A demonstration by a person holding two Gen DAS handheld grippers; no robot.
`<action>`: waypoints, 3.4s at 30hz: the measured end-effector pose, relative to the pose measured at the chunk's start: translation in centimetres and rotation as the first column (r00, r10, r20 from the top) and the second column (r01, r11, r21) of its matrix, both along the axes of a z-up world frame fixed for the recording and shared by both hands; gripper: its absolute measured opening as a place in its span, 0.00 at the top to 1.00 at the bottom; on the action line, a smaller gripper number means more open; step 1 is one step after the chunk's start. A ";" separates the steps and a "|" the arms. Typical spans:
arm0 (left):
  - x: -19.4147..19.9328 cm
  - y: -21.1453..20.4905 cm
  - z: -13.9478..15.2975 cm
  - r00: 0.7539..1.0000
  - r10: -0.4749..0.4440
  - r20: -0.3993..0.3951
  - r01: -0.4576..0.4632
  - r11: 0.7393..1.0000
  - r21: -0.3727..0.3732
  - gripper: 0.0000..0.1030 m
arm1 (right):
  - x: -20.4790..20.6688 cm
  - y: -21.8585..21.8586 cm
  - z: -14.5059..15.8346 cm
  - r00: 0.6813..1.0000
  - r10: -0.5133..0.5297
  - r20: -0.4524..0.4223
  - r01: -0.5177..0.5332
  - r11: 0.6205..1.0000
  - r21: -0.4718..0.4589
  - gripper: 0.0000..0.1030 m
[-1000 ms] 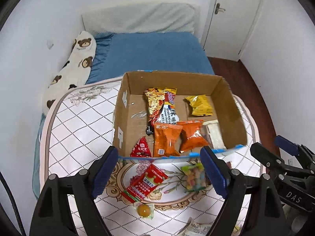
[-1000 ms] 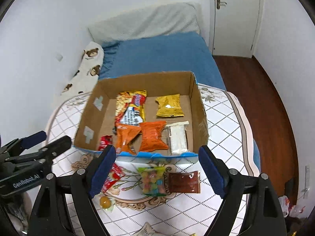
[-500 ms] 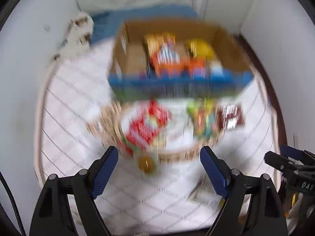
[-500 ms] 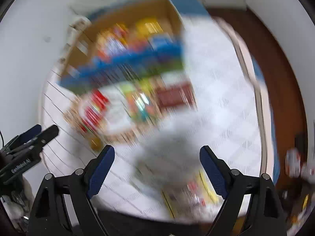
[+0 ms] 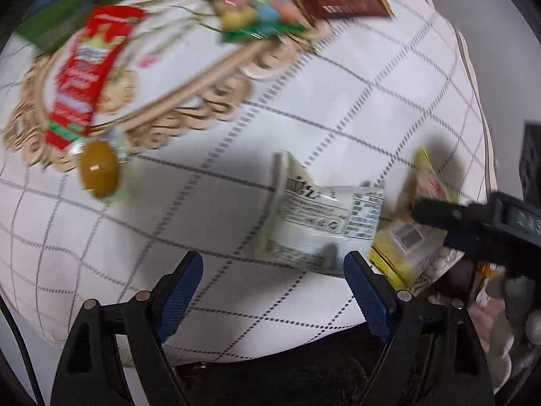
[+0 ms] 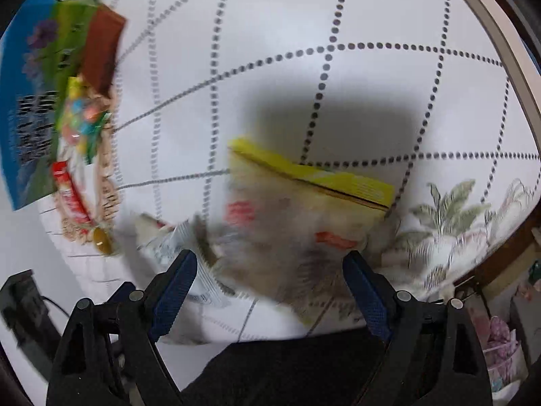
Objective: Organize snacks
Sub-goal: 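Grasp the white snack bag with left tool while right tool grasps yellow-topped bag, then carry both bags into the box, release them and lift both tools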
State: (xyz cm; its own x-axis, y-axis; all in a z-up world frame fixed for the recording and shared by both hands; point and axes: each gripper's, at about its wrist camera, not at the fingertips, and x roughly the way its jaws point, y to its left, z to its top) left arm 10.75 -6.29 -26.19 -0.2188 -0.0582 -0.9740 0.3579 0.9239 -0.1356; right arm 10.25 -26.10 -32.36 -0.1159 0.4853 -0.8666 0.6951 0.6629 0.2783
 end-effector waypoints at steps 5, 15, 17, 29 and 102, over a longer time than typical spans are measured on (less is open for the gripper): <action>0.1 -2.9 -2.3 0.998 -0.040 -0.051 0.040 0.999 -0.005 0.17 | 1.4 0.6 0.6 0.982 0.185 0.042 -0.179 0.976 -0.126 0.35; 0.3 -5.3 -4.9 0.997 -0.030 -0.071 0.028 0.999 -0.023 0.24 | 3.1 0.4 1.0 0.943 0.331 0.000 -0.324 0.921 -0.216 0.24; 1.0 -4.1 -4.6 0.999 0.012 -0.044 -0.012 1.000 -0.017 0.28 | 3.0 0.3 0.4 0.948 0.318 -0.008 -0.312 0.927 -0.208 0.23; 5.1 2.0 -5.8 0.953 0.290 -0.088 -0.292 0.956 -0.015 0.21 | 5.9 7.3 1.2 0.835 0.550 0.033 -0.511 0.796 -0.324 0.30; 36.2 9.4 5.1 0.894 0.368 0.257 -0.398 0.914 0.076 0.14 | 48.5 11.1 6.9 0.696 0.652 0.300 -0.537 0.751 -0.384 0.06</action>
